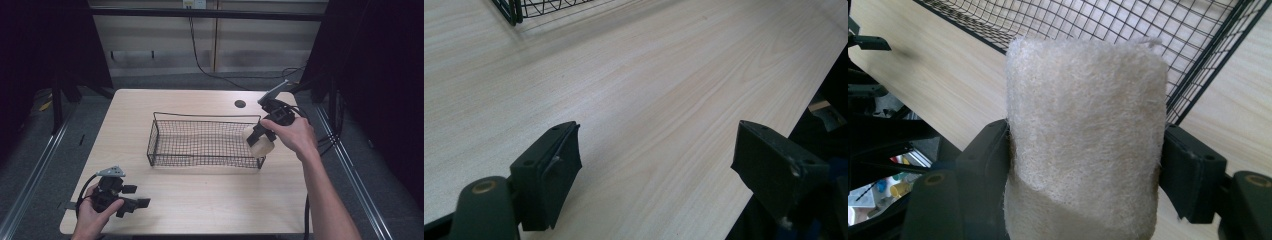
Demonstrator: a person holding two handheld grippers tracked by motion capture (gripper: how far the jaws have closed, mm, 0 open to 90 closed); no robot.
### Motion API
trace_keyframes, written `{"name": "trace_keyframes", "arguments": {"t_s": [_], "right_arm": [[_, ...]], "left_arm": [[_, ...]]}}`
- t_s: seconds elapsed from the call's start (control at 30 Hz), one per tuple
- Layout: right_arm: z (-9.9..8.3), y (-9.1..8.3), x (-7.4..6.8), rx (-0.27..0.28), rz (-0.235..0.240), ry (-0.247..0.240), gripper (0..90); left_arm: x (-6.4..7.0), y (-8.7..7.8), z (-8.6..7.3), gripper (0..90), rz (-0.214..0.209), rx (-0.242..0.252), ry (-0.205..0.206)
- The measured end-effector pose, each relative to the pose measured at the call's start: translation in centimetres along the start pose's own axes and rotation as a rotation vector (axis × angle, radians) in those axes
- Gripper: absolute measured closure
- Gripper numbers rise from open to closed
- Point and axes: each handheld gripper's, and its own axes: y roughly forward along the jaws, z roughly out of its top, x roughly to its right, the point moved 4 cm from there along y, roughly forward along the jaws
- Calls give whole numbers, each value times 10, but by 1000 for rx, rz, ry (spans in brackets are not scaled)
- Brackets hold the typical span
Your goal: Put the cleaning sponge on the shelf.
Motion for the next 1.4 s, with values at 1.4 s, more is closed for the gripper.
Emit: {"name": "trace_keyframes", "arguments": {"t_s": [1.4], "right_arm": [[36,56,11,12,-72,134,280]], "left_arm": [[0,1,0,189,0,-5,4]]}}
